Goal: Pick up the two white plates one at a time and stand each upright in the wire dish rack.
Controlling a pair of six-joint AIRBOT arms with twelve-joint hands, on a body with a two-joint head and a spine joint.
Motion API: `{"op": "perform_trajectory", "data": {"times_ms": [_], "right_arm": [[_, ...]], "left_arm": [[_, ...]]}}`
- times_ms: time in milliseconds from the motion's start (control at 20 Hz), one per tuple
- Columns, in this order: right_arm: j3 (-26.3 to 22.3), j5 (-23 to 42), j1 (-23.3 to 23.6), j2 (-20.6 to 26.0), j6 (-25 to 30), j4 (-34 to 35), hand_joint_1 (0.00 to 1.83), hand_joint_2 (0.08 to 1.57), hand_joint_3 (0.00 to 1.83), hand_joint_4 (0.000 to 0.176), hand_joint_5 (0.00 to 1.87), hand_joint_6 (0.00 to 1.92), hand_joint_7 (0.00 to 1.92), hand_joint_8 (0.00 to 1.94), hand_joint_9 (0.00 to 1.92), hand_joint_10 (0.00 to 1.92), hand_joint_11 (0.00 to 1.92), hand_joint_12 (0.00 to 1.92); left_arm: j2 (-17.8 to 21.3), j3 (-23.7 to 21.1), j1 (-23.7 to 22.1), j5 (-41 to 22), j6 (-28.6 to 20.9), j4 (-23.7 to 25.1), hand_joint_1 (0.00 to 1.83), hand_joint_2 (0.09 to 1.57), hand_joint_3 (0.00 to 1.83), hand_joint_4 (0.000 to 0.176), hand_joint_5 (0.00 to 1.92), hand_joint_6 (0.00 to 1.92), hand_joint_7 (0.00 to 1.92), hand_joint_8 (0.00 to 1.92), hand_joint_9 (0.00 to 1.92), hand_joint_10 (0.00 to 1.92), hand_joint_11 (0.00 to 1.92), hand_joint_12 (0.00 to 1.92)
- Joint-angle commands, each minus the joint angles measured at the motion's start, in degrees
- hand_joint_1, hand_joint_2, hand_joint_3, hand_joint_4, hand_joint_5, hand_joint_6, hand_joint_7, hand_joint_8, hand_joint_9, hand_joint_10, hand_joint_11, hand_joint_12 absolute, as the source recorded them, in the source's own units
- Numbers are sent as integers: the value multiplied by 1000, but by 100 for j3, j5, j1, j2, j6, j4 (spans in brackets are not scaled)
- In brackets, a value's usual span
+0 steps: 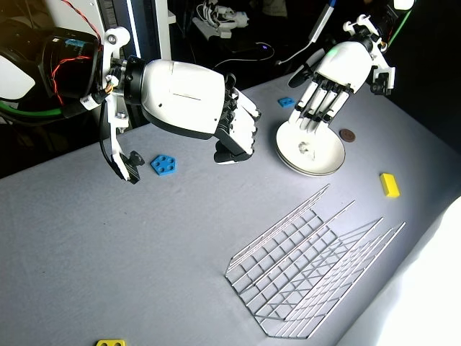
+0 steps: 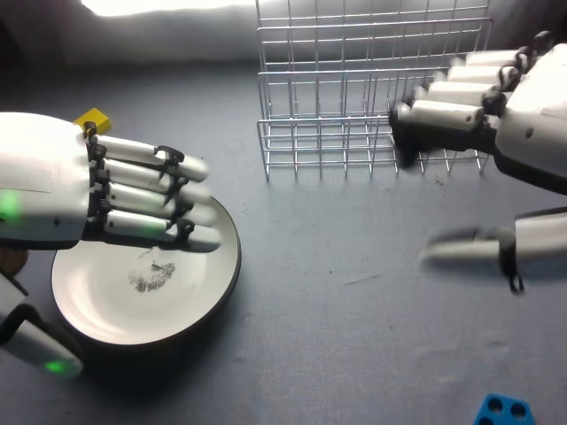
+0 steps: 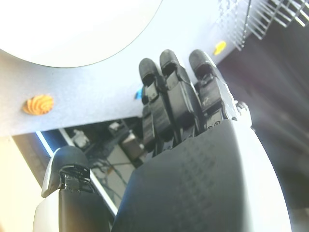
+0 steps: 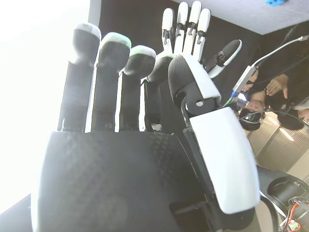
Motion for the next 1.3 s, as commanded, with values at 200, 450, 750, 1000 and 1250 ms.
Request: {"op": "perform_trajectory", "data": {"times_ms": [200,450,750,1000,1250], "right_arm": [[10,719,47,-28,-26,27,0,1011,13,0,6,2,0,0,0,0,0,0],[121,644,37,-187,-329,26,0,995,1,0,0,0,0,0,0,0,0,0],[136,640,17,-254,-450,-169,0,979,0,0,0,0,0,0,0,0,0,0],[140,643,6,-253,-450,-169,0,965,0,0,0,0,0,0,0,0,0,0],[140,728,-10,-252,-450,-169,0,974,0,0,0,0,0,0,0,0,0,0]], "left_arm": [[-43,278,-153,-736,-287,-60,0,1036,16,0,0,0,0,0,0,0,0,0],[-130,648,-551,-1325,-401,499,0,1021,4,0,0,0,0,0,0,0,0,0],[-404,1173,-533,-1733,-440,1078,0,1018,1,0,0,0,0,0,0,0,0,0],[-607,1455,-259,-1759,-477,1157,0,998,0,0,0,0,0,0,0,0,0,0],[-709,1626,139,-1592,-309,1156,0,986,0,0,0,0,0,0,0,0,0,0]]}}
